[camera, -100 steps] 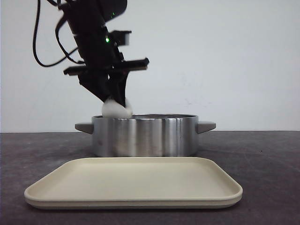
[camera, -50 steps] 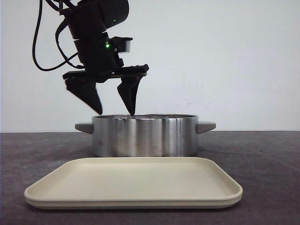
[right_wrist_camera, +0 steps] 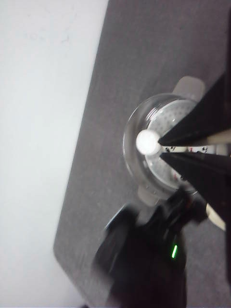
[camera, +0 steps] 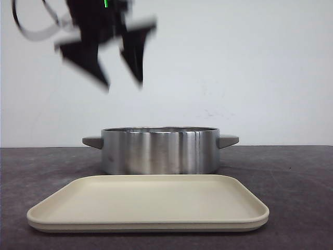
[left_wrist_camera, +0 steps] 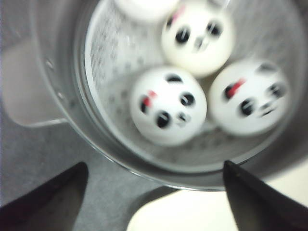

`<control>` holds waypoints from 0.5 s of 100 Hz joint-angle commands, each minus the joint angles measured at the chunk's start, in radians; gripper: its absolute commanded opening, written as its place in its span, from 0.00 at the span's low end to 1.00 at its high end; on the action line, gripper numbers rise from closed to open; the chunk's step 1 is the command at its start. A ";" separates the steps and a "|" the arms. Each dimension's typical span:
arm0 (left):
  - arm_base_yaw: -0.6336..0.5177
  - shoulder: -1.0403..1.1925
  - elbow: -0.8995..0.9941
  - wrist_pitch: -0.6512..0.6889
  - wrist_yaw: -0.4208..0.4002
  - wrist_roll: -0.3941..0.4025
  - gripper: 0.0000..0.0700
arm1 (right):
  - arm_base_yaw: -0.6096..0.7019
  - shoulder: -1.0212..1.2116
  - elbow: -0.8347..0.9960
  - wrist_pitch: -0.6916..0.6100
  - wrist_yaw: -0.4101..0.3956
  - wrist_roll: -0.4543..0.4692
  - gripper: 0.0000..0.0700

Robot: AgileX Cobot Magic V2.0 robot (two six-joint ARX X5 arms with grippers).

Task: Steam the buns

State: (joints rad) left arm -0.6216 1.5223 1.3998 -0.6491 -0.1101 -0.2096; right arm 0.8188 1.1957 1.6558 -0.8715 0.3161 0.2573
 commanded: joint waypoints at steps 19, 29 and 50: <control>-0.021 -0.332 0.016 -0.010 -0.057 -0.008 0.15 | 0.010 0.010 -0.143 0.128 0.032 -0.013 0.02; -0.020 -0.462 0.013 -0.069 -0.132 -0.001 0.08 | 0.011 0.010 -0.238 0.271 0.023 -0.013 0.02; -0.019 -0.709 -0.027 -0.204 -0.242 0.010 0.04 | 0.019 0.010 -0.483 0.737 -0.145 -0.011 0.02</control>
State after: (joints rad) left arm -0.6353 0.8543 1.3762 -0.8219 -0.3233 -0.2089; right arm 0.8249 1.1957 1.2179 -0.2947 0.2249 0.2573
